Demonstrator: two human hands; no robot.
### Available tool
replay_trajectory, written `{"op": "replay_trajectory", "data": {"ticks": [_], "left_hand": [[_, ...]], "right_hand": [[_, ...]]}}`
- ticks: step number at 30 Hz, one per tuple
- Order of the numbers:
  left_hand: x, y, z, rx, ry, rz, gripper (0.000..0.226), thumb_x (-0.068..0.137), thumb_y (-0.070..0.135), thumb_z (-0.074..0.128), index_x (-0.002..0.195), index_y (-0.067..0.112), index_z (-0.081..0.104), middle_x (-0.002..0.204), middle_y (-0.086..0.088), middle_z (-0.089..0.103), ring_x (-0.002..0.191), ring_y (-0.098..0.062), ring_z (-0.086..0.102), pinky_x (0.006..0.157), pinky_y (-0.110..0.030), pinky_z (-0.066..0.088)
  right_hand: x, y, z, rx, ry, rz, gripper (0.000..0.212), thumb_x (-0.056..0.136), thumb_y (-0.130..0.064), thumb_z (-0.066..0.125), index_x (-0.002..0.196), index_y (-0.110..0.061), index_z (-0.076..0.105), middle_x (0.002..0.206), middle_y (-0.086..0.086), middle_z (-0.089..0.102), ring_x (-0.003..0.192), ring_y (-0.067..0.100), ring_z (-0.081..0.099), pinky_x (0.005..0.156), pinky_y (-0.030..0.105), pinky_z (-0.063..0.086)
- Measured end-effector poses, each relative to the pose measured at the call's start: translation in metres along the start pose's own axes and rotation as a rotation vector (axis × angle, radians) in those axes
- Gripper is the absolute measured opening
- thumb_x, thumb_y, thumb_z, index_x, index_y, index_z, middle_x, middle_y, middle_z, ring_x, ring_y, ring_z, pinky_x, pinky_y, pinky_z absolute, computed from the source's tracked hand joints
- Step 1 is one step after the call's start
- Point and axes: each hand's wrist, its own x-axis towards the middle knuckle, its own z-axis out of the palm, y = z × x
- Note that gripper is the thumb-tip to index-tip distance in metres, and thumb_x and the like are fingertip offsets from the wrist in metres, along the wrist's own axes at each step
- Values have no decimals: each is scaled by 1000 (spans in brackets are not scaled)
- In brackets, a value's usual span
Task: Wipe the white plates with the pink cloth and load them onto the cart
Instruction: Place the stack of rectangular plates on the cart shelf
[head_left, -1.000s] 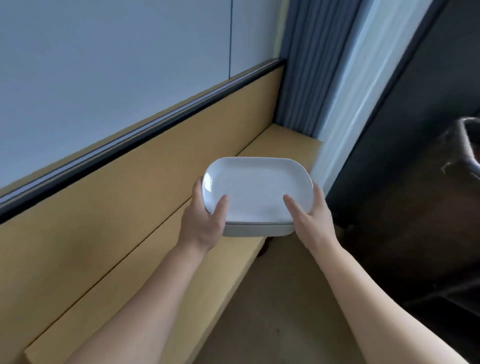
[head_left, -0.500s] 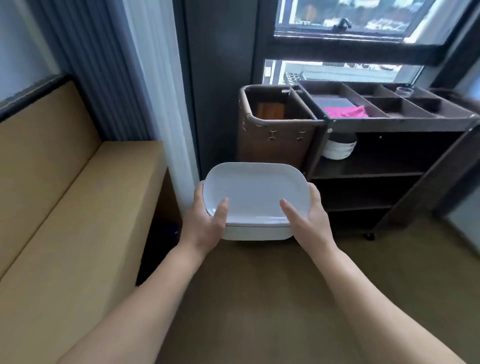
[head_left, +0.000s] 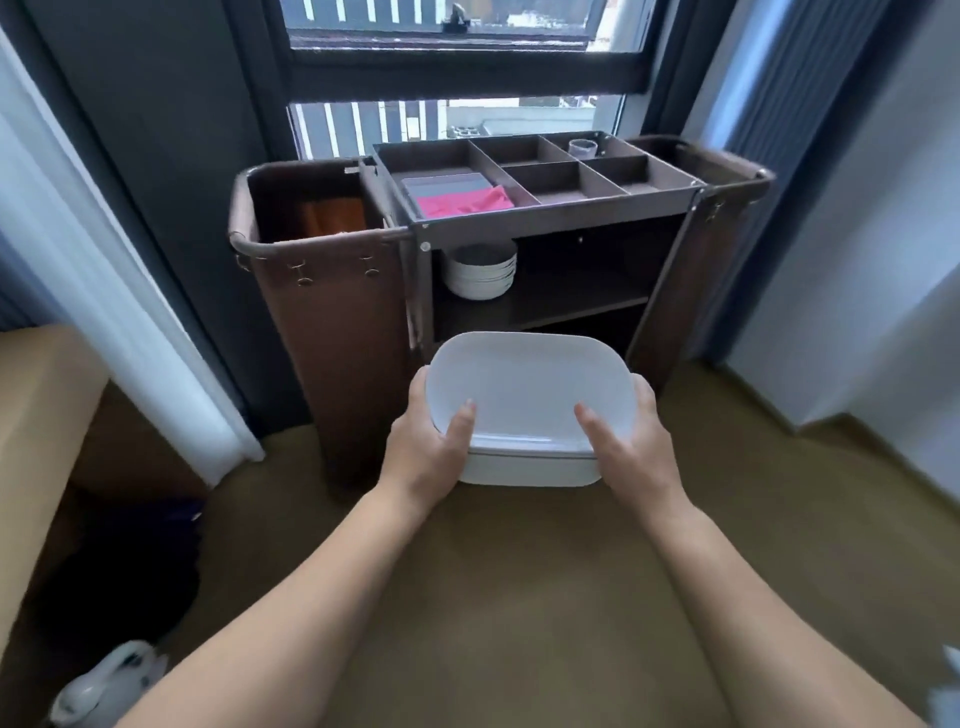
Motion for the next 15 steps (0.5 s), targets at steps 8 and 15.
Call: {"op": "replay_trajectory", "data": {"ticks": [8,15], "left_hand": [[94,3,94,-21,-110,-7,55,83,50,48,135,40,35,98,29,56,93,7,55,78,-16,41],[189,0,160,-47,-170,-63,55,83,50,48,135,40,34,100,25,59,93,8,55,71,-10,38]], "right_hand": [[96,52,-43,-52,77,81,53,76,-57,57,122,-35,41,105,-18,61,97,-2,57,71,17,43],[198,84,-62,-61,102,130,52,76,-58,58,120,-36,43,104,-19,61,96,-3,57,70,16,43]]}}
